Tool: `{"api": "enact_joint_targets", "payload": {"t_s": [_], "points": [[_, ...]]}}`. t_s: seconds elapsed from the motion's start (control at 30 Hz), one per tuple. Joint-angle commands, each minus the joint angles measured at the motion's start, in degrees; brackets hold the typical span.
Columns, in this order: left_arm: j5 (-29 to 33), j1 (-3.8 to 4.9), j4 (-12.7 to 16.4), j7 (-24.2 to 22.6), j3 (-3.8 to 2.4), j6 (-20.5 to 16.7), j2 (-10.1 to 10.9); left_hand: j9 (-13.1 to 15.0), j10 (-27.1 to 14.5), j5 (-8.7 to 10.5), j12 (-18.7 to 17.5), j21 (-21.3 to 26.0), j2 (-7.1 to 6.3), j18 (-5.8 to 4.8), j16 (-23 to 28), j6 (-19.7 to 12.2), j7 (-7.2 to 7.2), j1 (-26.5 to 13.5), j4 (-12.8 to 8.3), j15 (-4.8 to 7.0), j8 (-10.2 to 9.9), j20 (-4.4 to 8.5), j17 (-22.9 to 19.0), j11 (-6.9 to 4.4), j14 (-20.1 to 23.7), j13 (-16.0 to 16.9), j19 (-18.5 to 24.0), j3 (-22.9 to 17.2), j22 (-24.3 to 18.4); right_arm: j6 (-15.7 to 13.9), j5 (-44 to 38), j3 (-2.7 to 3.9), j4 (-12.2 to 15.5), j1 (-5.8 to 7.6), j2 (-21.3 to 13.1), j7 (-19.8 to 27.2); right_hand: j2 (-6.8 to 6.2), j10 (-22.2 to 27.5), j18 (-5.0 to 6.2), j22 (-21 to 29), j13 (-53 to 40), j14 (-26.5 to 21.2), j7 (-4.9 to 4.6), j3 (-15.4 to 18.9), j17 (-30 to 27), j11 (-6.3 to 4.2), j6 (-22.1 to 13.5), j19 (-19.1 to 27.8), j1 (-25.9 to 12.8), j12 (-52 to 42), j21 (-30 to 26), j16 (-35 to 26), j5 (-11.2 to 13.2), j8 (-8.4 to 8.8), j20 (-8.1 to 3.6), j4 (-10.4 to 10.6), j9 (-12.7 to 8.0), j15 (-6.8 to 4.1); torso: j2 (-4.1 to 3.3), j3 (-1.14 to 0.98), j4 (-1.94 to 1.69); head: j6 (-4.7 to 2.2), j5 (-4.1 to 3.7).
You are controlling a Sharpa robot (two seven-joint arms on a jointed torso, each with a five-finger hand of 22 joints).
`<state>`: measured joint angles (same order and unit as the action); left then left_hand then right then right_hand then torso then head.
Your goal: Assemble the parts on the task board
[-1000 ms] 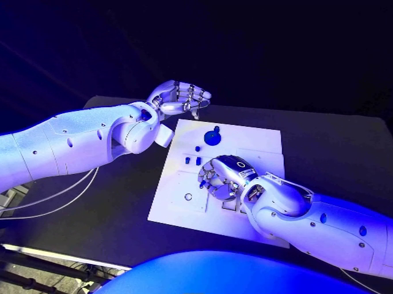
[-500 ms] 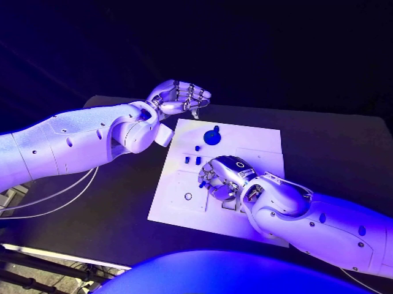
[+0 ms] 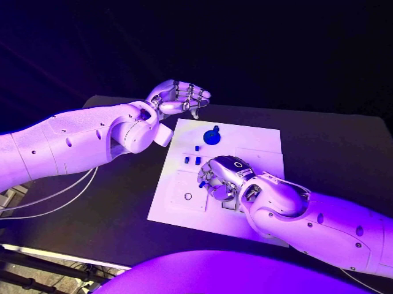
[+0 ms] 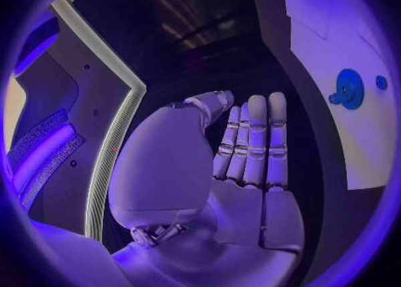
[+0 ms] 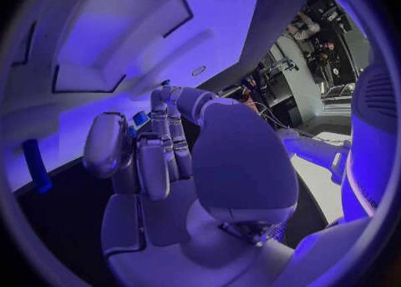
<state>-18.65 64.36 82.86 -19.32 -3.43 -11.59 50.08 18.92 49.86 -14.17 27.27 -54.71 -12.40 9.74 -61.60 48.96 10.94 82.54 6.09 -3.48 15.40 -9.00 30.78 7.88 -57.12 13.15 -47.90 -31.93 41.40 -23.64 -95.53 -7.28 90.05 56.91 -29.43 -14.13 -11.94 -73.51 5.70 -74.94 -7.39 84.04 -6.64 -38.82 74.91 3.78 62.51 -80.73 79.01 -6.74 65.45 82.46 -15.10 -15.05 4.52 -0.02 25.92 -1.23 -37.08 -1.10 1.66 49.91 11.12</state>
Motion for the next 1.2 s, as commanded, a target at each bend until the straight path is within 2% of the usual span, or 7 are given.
{"api": "enact_joint_targets", "payload": {"t_s": [0.03, 0.37, 0.7, 0.8, 0.93, 1.03, 1.2], "points": [[0.2, 0.07, 0.2, -0.3, -0.04, 0.4, 0.0, -0.1, -0.3, -0.19, -0.2, 0.4, 0.46, 0.78, 0.3, -0.1, 0.35, 0.1, 0.0, -0.24, 0.3, -0.12, -0.1, 0.1, 0.3, -0.1, -0.4, 0.3, -0.1, 2.1, -2.0, -0.09, 0.0, -0.14, 0.3, -1.4, 0.36, -1.0, -0.75, -4.6, -0.1, 3.3, -0.47, -0.4, 1.9, -0.77, 0.0, 0.3, -0.3, 0.1, -0.3, 0.2, -0.2, -0.33, -0.24, 0.0, 0.1, -0.22, -0.03, 0.0, -0.03, 0.0, -0.07], [0.1, 0.07, 0.1, -0.2, -0.04, 0.5, -0.1, -0.1, -0.4, -0.19, -0.2, 0.4, 0.47, 0.78, 0.3, -0.1, 0.35, 0.1, 0.0, -0.25, 0.3, -0.14, -0.1, 0.12, 0.3, -0.1, -0.4, 0.4, -0.1, 3.8, -1.8, -0.23, -0.2, -0.16, 0.9, -0.7, -0.04, -0.3, -0.62, -4.4, 0.1, 3.2, -0.86, 0.2, 1.7, -0.38, -0.9, 0.8, -1.3, 1.2, -1.1, 0.1, 0.0, 0.08, 0.01, -0.3, 0.3, 0.1, 0.02, 0.01, 0.03, 0.02, -0.13], [0.1, 0.07, 0.1, -0.2, -0.04, 0.5, 0.0, -0.1, -0.4, -0.19, -0.2, 0.4, 0.47, 0.78, 0.3, -0.1, 0.35, 0.1, 0.0, -0.25, 0.3, -0.14, -0.1, 0.12, 0.3, -0.1, -0.4, 0.4, -0.1, 3.4, -1.5, -0.3, -0.1, -0.16, 0.8, -0.5, -0.44, 0.5, -0.57, -4.4, 0.2, 3.2, -1.11, 1.5, 1.7, -0.02, -1.9, 1.0, -2.5, 2.2, -1.6, 0.2, 0.1, 0.6, 0.38, -0.2, 0.5, 0.45, 0.05, 0.0, -0.01, -0.03, -0.11], [0.1, 0.07, 0.1, -0.2, -0.04, 0.5, 0.0, -0.1, -0.4, -0.19, -0.2, 0.4, 0.47, 0.78, 0.3, -0.1, 0.35, 0.1, 0.0, -0.25, 0.3, -0.14, -0.1, 0.12, 0.3, -0.1, -0.4, 0.4, -0.1, 2.4, -1.3, -0.31, -0.1, -0.16, 0.7, -0.5, -1.29, 3.3, -0.44, -4.0, 0.7, 3.1, -1.76, 2.1, 1.4, 0.85, -4.0, 1.4, -3.4, 3.2, -2.7, 0.1, 0.0, 1.94, 0.94, 0.0, 0.1, 1.19, 0.09, 0.0, 0.04, -0.15, -0.11], [0.1, 0.07, 0.1, -0.1, -0.04, 0.6, 0.0, -0.1, -0.5, -0.19, -0.2, 0.4, 0.51, 0.78, 0.4, -0.1, 0.35, 0.1, 0.0, -0.27, 0.3, -0.15, -0.1, 0.13, 0.3, -0.2, -0.4, 0.4, -0.1, 0.8, -1.1, -0.31, 0.0, -0.17, 0.4, -0.4, -2.12, 7.3, 0.13, -2.7, 1.5, 2.8, -2.01, 2.7, 0.4, 1.59, -6.4, 2.6, -3.8, 3.0, -5.9, -0.4, 0.0, 3.44, 1.56, 0.0, -0.5, 1.81, 0.1, 0.0, 0.07, -0.26, -0.17], [0.1, 0.07, 0.0, 0.0, -0.04, 0.6, 0.0, -0.1, -0.5, -0.19, -0.2, 0.4, 0.51, 0.78, 0.4, -0.1, 0.35, 0.1, 0.0, -0.27, 0.3, -0.15, -0.1, 0.13, 0.3, -0.2, -0.4, 0.4, -0.1, -0.7, -1.0, -0.31, 0.9, -0.18, -0.3, -0.4, -2.78, 10.8, 0.61, -1.5, 2.1, 2.1, -2.06, 3.5, -1.6, 2.14, -8.6, 3.7, -3.7, 2.5, -8.9, -1.6, 0.0, 4.95, 2.02, -0.1, -1.1, 2.26, 0.07, -0.07, 0.04, -0.48, -0.28], [0.1, 0.07, -0.1, 0.0, -0.04, 0.7, 0.0, -0.1, -0.6, -0.2, -0.2, 0.4, 0.53, 0.78, 0.4, -0.1, 0.35, 0.1, 0.0, -0.27, 0.4, -0.16, -0.2, 0.13, 0.4, -0.2, -0.4, 0.4, -0.1, -2.1, -0.9, -0.18, 3.4, -0.16, -2.3, -0.4, -2.98, 11.6, 0.69, -1.3, 2.2, 2.0, -1.99, 3.8, -1.8, 2.25, -8.9, 3.8, -3.6, 2.2, -9.4, -1.7, 0.1, 5.28, 2.13, -0.2, -1.2, 2.35, 0.14, -0.01, 0.08, -0.7, -0.44]]}}
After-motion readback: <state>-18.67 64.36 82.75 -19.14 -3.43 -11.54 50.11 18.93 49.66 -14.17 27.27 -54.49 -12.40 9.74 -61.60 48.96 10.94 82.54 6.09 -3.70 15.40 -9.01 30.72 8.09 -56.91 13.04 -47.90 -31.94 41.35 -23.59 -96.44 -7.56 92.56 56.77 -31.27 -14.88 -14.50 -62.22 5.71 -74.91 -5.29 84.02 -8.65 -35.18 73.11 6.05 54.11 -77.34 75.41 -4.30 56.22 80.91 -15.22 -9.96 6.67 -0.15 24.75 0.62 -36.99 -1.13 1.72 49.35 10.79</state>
